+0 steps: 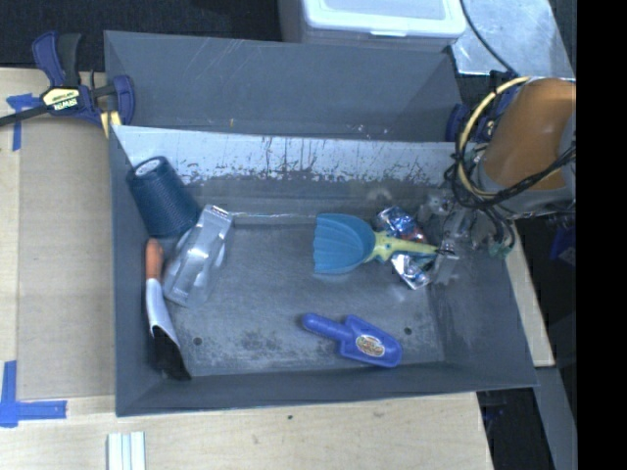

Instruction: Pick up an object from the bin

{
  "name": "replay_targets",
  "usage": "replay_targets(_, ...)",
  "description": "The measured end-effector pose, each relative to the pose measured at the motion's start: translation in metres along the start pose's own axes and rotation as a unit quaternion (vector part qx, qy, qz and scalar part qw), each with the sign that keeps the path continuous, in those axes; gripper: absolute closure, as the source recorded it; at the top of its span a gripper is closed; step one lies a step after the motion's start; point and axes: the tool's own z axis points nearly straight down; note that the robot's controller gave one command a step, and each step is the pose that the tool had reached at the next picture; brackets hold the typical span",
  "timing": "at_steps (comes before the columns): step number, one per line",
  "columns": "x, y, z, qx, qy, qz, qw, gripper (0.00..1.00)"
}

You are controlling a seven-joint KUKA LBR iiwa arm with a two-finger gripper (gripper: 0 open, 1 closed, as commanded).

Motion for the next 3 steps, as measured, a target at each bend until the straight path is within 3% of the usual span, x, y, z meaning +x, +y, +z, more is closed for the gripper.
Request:
replay_targets(1, -0.007, 0.018, -0.045, 0.0, -0.0062, 0.125, 0.9922, 0.0)
replay_targets(2, 0.012, 0.085, 0.003, 0.002, 0.0048, 0.279, 0.9604, 0.0)
replay_targets(3, 0.008, 0.016, 0.033, -0.005, -0.0067, 0.212, 0.9772, 0.0)
